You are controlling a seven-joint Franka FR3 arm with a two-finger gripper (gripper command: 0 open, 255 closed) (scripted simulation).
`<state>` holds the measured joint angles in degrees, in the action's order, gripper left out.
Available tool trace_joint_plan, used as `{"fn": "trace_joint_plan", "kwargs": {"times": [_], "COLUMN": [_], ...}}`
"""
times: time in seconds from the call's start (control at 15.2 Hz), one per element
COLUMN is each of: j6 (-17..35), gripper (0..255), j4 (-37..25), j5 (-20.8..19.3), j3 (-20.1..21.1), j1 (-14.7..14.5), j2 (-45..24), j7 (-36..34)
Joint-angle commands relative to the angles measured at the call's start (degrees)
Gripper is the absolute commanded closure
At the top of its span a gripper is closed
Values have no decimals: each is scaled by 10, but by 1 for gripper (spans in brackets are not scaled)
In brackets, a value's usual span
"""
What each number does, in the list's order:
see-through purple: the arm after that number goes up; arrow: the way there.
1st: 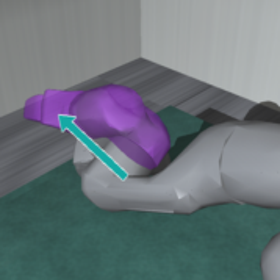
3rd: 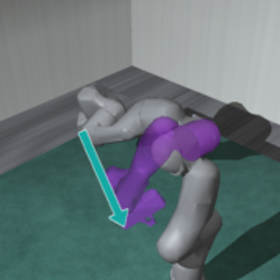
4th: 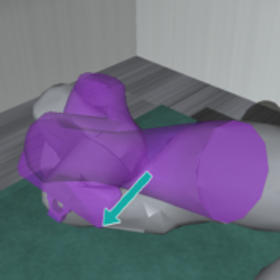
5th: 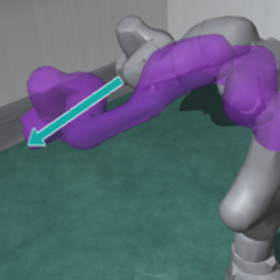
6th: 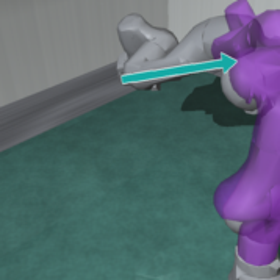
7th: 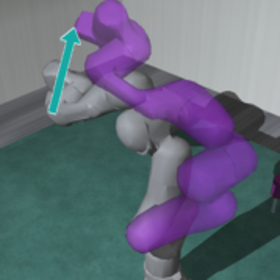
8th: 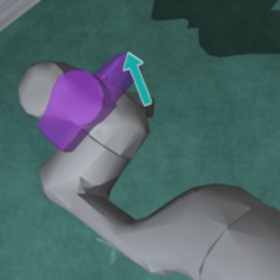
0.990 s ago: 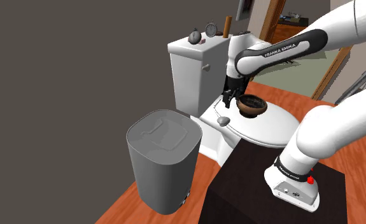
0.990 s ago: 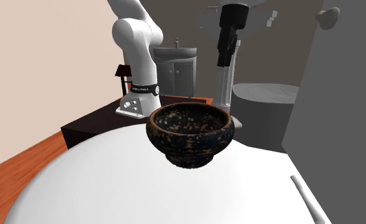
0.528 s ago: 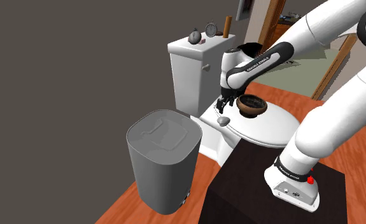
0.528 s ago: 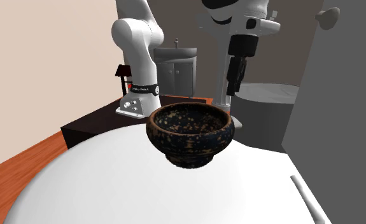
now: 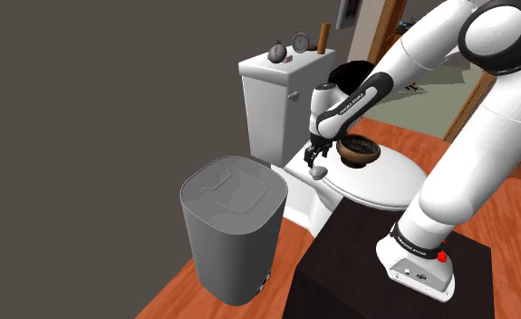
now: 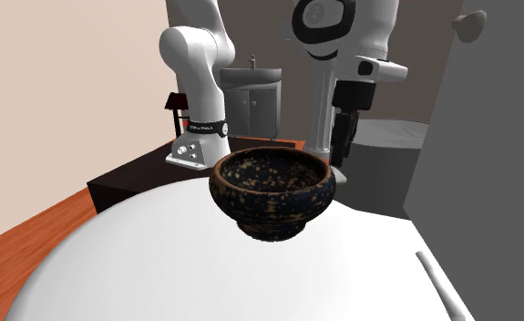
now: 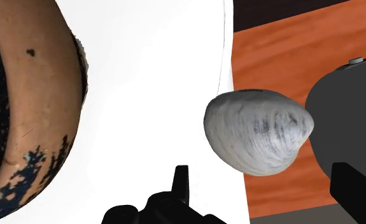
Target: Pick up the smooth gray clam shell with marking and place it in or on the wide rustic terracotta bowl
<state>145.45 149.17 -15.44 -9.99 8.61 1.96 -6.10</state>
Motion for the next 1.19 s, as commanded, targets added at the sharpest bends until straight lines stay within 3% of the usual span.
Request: {"fn": "trace_joint_plan", "kwargs": {"times": [0.0, 0.59, 0.66, 1.12], "j6": [18, 32, 32, 28], "gripper": [0, 0, 255, 255], "j4": [1, 2, 2, 7], "j5": [-2, -4, -4, -6], "j3": [-2, -3, -3, -6], "j1": [2, 3, 3, 6], "j2": [-17, -29, -29, -19], "j7": [-1, -2, -2, 3]}}
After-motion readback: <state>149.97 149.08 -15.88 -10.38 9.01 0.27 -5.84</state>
